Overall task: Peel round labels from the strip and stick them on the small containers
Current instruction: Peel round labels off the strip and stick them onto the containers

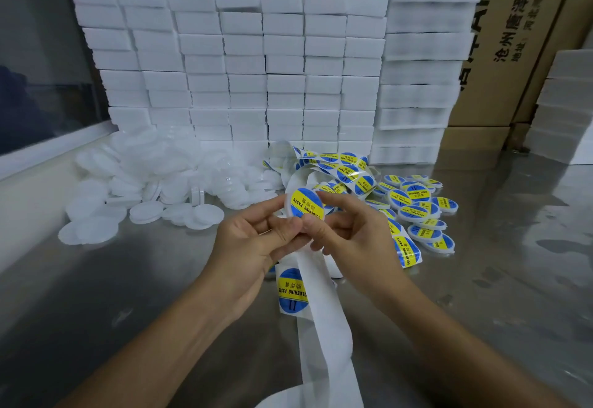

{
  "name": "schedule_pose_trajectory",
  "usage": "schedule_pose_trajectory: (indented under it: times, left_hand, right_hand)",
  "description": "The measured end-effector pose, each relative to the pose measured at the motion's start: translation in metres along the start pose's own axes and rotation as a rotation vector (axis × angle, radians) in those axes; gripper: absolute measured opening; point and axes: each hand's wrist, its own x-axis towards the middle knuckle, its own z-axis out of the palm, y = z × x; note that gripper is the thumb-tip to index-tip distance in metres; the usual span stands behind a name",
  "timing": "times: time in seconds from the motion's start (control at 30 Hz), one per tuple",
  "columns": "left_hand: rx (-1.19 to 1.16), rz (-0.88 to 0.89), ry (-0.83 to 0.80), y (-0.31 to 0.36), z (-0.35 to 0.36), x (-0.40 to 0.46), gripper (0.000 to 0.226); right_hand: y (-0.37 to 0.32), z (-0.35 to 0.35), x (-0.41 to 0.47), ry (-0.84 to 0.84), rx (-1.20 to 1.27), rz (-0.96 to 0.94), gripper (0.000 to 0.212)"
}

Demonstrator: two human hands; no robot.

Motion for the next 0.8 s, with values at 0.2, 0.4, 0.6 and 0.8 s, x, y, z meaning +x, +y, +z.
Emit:
schedule_pose_trajectory:
  times: [0.2,0.4,0.6,0.8]
  left_hand:
    - [-0.005,-0.040,-0.099,0.000,0.003,-0.002,0.039]
    - [0.031,-0.027,-0.101,-0.003,0.001,-0.001,0.035]
    - [0.075,-0.035,-0.109,-0.005,0.001,-0.001,0.038]
    - [0.261,0.019,-0.170,-0.006,0.001,-0.003,0.045]
  right_hand:
    - [0.001,-0.006,0.003,0.058,0.059,-0.012,0.013]
    - [-0.001,0.000,0.000,0.155,-0.058,-0.045,0.049]
    - [0.003,-0.005,0.004,0.156,-0.036,-0.081,0.037]
    - [0.002,-0.014,0.005,0.138,-0.154,-0.078,0.053]
